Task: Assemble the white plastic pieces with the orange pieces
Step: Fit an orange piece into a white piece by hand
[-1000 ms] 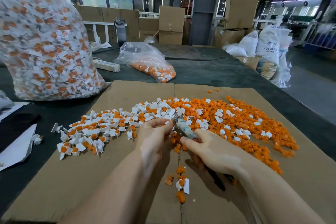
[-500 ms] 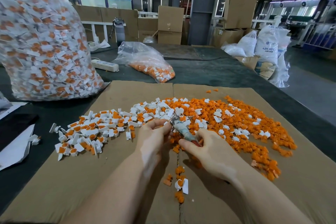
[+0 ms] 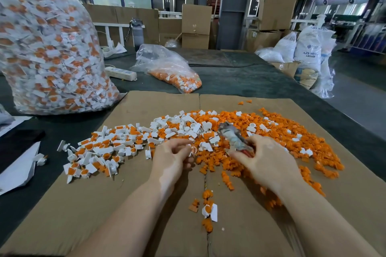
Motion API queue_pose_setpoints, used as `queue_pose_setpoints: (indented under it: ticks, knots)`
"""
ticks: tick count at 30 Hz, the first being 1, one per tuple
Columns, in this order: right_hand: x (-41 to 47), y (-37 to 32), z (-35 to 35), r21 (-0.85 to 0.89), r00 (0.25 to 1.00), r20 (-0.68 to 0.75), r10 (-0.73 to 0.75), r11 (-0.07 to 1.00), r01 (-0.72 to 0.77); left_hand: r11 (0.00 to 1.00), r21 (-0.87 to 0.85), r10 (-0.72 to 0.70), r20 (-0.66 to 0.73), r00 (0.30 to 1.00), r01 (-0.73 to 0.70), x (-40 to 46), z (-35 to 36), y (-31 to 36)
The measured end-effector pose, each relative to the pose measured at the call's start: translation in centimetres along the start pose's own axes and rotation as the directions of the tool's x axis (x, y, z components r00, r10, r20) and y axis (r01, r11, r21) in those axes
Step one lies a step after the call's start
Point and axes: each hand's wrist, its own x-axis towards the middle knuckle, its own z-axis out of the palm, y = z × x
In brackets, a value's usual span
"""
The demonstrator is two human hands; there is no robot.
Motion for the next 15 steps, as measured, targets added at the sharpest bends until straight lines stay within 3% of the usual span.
queue_pose_setpoints:
  ticks: [6, 9, 10, 12, 15]
  knots:
    - [1.3, 2.4, 1.4, -0.275, 0.994, -0.016, 0.109, 0.955, -0.110, 0.993, 0.107, 0.034, 0.040, 0.999, -0.039, 0.0, -0.3, -0.5]
    - [0.9, 1.9, 1.4, -0.418, 0.992, -0.104, 0.072, 0.902, -0.109, 0.989, 0.131, 0.054, 0.059, 0.997, -0.061, 0.0, -0.4, -0.7]
    - [0.7, 1.3, 1.5, -0.400, 0.989, -0.148, 0.012, 0.914, -0.071, 0.988, 0.140, 0.060, 0.064, 0.996, -0.069, 0.0, -0.4, -0.7]
    - [0.1, -0.5, 2.1, -0.196, 0.960, -0.214, -0.180, 0.971, 0.139, 0.991, 0.120, 0.053, 0.080, 0.995, -0.062, 0.0, -0.3, -0.7]
    - [-1.3, -3.5, 3.6, 0.122, 0.876, -0.264, -0.404, 0.887, 0.446, 0.986, 0.142, 0.065, 0.133, 0.989, -0.084, 0.0, -0.3, -0.6]
